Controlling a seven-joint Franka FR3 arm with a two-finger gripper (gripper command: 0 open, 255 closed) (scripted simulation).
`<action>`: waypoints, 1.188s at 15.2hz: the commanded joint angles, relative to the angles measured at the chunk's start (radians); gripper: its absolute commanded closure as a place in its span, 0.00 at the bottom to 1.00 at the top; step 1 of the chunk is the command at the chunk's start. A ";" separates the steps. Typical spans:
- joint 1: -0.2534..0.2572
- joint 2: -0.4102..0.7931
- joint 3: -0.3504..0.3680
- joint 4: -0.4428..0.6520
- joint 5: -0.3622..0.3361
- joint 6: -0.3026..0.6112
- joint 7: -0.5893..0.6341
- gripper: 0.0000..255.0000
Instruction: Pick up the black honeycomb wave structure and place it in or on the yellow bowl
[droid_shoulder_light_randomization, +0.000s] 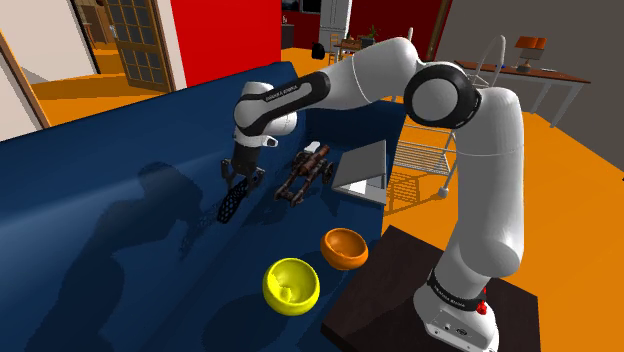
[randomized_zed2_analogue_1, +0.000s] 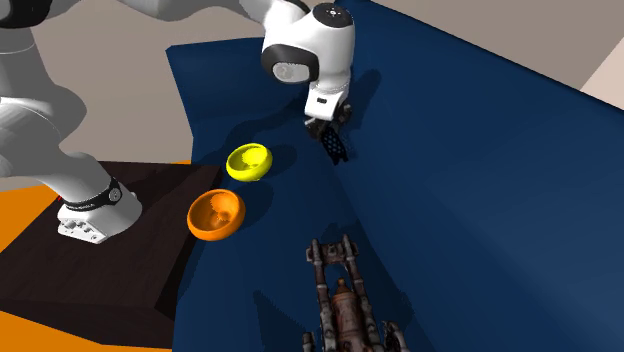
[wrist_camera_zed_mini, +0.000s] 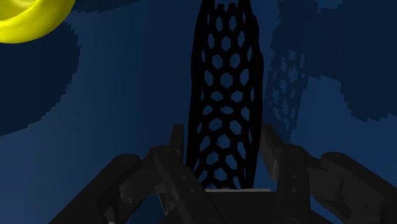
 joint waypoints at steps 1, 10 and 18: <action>0.000 -0.012 0.000 0.009 -0.002 -0.021 0.007 1.00; 0.027 -0.273 0.032 -0.319 0.046 0.059 0.028 1.00; 0.075 -0.549 0.082 -0.623 0.118 0.108 0.070 1.00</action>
